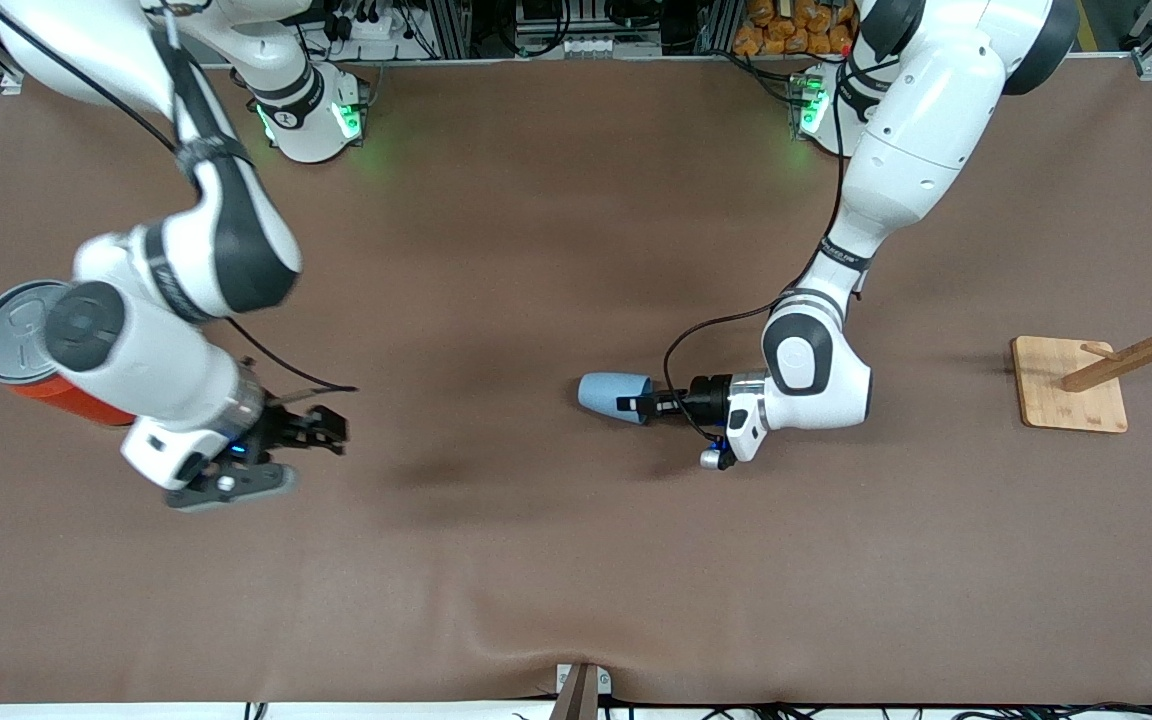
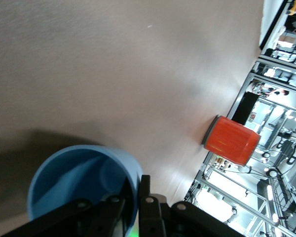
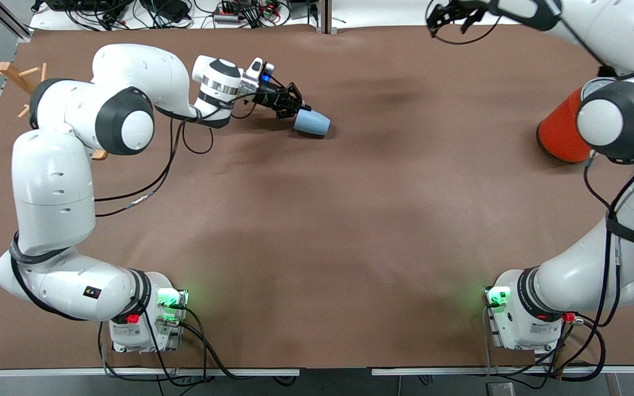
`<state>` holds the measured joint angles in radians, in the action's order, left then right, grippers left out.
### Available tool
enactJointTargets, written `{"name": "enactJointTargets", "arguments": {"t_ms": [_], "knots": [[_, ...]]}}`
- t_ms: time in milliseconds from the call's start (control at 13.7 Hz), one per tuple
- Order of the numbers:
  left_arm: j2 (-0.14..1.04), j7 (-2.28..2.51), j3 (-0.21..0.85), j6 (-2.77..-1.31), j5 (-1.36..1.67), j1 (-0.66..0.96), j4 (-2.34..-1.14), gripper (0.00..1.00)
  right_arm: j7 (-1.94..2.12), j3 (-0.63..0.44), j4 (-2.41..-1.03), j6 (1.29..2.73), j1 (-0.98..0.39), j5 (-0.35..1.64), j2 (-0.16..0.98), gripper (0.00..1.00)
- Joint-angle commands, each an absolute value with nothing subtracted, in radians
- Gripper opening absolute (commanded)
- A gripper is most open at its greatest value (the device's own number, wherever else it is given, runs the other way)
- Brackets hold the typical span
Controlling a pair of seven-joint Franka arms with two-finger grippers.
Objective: Flip cup
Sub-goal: 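Open the right gripper and withdraw it while the left gripper holds cup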
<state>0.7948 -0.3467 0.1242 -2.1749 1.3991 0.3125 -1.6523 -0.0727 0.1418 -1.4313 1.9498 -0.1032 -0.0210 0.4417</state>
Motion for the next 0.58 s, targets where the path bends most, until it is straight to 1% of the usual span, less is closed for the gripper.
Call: {"name": "enactJointTargets", "arguments": {"t_ms": [0, 73, 146, 291, 510], "knots": [[0.744, -0.31, 0.121, -2.184, 1.413, 0.295, -1.664, 0.0, -0.023, 0.16, -1.511, 1.876, -0.049, -0.008, 0.309, 1.0], [0.714, -0.258, 0.12, -2.183, 1.407, 0.273, -1.663, 0.0, -0.002, 0.143, -1.546, 1.875, -0.051, -0.008, 0.257, 1.0], [0.674, -0.191, 0.117, -2.177, 1.396, 0.258, -1.663, 0.0, 0.008, 0.102, -1.569, 1.871, -0.058, -0.006, 0.215, 1.0], [0.603, -0.085, 0.114, -2.171, 1.324, 0.209, -1.669, 0.0, 0.082, 0.06, -1.583, 1.797, -0.045, -0.005, 0.149, 1.0], [0.523, 0.098, 0.112, -2.132, 1.041, 0.106, -1.671, 0.0, 0.147, -0.049, -1.577, 1.675, -0.04, 0.058, 0.088, 1.0]]}}
